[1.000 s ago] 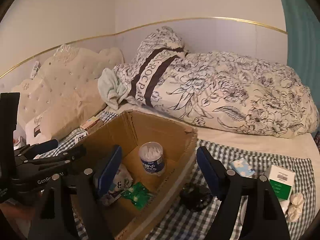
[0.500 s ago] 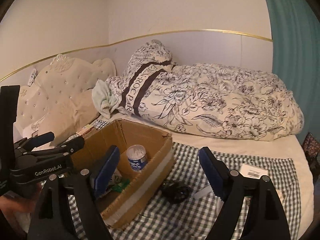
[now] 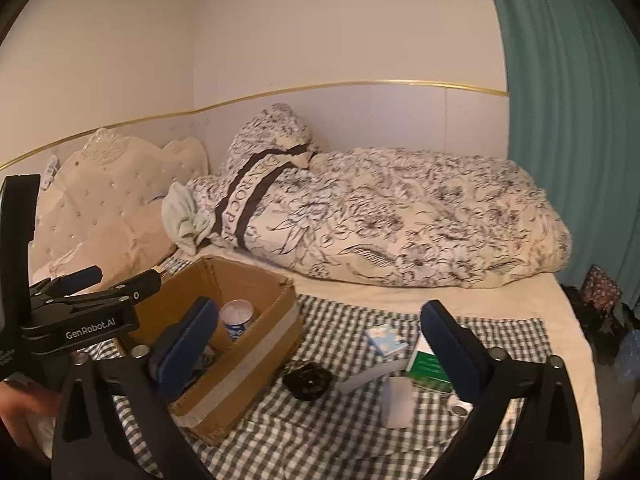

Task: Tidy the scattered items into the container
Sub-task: 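Move both tools back toward the remaining items beside the box, then move both tools down toward the white tape roll and crumpled white cloth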

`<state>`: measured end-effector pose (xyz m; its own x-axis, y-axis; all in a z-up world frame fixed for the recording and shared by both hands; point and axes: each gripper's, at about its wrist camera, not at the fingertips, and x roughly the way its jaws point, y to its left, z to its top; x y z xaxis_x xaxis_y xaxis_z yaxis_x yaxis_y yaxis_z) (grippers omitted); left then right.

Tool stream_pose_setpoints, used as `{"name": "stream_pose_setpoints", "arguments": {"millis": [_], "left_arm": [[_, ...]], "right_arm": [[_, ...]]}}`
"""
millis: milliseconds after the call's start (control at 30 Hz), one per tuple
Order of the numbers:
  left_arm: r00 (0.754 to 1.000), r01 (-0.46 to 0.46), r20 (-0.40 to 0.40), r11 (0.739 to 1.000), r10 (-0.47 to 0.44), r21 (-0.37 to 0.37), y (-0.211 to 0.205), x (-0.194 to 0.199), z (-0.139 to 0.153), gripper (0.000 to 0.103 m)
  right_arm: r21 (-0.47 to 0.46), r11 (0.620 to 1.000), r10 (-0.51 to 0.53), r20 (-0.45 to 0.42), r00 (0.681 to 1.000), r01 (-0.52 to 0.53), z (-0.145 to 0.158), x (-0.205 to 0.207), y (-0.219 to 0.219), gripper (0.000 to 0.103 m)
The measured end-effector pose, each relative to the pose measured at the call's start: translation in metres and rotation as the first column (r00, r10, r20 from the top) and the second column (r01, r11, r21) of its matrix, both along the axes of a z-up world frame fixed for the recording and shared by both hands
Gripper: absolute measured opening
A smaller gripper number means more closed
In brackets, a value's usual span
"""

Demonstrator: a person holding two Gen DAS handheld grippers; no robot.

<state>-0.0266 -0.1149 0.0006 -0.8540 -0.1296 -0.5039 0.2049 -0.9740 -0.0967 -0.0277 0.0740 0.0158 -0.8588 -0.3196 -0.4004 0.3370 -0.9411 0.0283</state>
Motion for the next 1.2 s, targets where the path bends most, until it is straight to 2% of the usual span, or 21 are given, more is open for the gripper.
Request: {"name": "stream_pose_setpoints", "arguments": {"millis": [333, 667, 900, 1200], "left_arm": [[0.996, 0.083, -0.035, 0.997, -0.083, -0.005, 0.046, 0.004, 0.01, 0.103], [0.991, 0.117, -0.066, 0.993, -0.118, -0.012, 0.077, 0.005, 0.018, 0.103], [0.989, 0.14, -0.042, 0.989, -0.142, -0.046, 0.1, -0.006, 0.008, 0.103], [0.983, 0.183, -0.029, 0.983, -0.183, -0.022, 0.118, -0.022, -0.014, 0.103]], "right_arm": [[0.02, 0.997, -0.075, -0.027, 0.997, 0.075, 0.012, 0.02, 0.04, 0.103], [0.021, 0.993, -0.119, -0.043, 0.992, 0.12, 0.018, 0.028, 0.072, 0.103], [0.012, 0.989, -0.145, -0.046, 0.988, 0.145, 0.012, 0.026, 0.093, 0.103], [0.04, 0.986, -0.157, -0.065, 0.985, 0.16, -0.009, 0.018, 0.116, 0.103]]}}
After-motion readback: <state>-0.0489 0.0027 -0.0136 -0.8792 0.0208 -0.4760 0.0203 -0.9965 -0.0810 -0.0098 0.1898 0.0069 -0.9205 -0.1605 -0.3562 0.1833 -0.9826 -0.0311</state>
